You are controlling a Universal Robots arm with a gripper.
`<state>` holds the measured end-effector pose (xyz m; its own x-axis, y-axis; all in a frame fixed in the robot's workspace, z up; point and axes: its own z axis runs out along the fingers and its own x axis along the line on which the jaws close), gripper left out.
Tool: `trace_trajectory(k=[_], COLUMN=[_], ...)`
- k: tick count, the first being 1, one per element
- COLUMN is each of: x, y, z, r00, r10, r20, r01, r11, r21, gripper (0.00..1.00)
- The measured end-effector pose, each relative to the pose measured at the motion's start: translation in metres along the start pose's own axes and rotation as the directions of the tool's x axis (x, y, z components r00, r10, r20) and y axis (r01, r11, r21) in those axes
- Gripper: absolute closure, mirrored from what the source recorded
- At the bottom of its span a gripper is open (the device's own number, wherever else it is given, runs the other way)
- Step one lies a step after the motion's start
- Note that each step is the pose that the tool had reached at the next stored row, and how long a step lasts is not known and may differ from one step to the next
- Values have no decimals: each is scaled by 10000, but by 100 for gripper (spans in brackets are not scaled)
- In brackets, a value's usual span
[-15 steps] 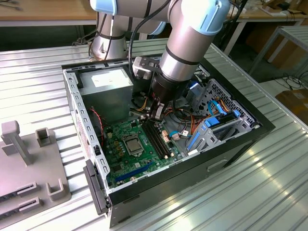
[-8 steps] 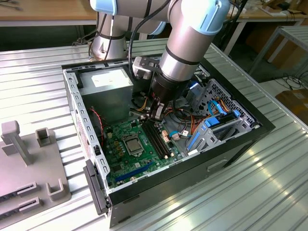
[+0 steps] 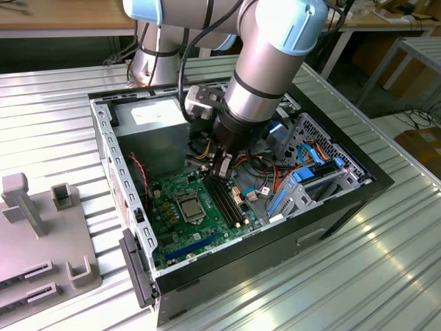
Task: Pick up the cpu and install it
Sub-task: 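Close the cpu cover, then install the first cpu locking lever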
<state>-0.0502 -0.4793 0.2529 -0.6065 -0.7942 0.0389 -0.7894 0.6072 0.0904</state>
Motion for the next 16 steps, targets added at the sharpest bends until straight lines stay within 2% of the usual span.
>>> trace_trajectory(k=[4, 6, 9, 16], x=[116, 156, 166, 167], y=[62, 86, 92, 93], z=[17, 27, 29, 29], r00=[10000, 10000, 10000, 10000], r10=[-2, -5, -8, -8], r20=[22, 54, 74, 77], r01=[2, 5, 9, 8], r11=[10000, 10000, 10000, 10000], r21=[7, -7, -22, -24], gripper=[89, 89, 89, 89])
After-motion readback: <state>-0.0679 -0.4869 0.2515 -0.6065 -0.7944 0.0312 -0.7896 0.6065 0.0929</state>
